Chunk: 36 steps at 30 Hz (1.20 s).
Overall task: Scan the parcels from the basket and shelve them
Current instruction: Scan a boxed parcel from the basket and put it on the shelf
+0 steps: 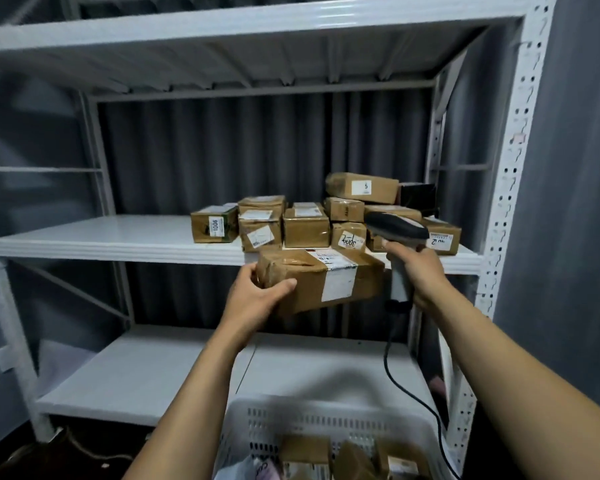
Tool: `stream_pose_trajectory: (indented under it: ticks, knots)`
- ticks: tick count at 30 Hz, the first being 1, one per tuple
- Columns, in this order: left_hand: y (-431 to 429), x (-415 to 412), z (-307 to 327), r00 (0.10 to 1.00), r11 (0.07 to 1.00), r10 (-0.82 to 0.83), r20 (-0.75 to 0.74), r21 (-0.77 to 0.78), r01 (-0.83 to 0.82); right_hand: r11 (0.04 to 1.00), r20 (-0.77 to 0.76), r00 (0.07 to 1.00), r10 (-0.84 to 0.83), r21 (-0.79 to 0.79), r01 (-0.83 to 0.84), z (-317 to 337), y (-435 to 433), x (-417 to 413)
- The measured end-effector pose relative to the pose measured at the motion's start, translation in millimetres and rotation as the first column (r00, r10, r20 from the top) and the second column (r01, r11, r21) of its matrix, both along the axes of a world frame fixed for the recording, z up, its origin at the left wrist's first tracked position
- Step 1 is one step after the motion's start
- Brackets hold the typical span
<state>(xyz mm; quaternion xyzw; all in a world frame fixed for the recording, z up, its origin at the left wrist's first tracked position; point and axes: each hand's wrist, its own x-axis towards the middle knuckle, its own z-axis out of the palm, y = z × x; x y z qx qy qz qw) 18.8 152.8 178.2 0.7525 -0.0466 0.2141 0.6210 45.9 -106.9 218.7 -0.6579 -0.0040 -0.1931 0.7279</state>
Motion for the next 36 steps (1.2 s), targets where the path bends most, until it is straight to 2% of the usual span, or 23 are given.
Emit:
stream_pose_trajectory:
  ticks: [4,9,11,18,23,30,36]
  knots:
    - [1,6,18,0.990,0.993,0.114,0.088,-0.007,-0.114,1.000,0.019,1.000,0.010,-0.016,-0.010,28,14,13]
    - [-4,23,34,0.976,0.960,0.174,0.132,-0.245,-0.138,0.998,0.074,0.997,-0.002,-0.060,0.006,47,12,29]
    - [-12,32,43,0.967,0.943,0.214,0.140,-0.287,-0.167,0.998,0.066,0.998,0.008,-0.069,-0.003,51,8,33]
    - [-64,88,71,0.925,0.931,0.346,0.158,-0.176,-0.319,0.985,0.073,0.996,-0.048,-0.162,0.059,58,-21,67]
    - [-94,129,87,0.878,0.896,0.441,0.188,-0.156,-0.416,0.973,0.104,0.991,-0.084,-0.204,0.104,59,-39,86]
    - [-106,166,104,0.783,0.825,0.566,0.258,-0.173,-0.539,0.959,0.107,0.992,-0.073,-0.264,0.099,55,-49,103]
    - [-106,180,105,0.729,0.768,0.639,0.246,-0.260,-0.586,0.958,0.104,0.993,-0.060,-0.272,0.087,51,-46,122]
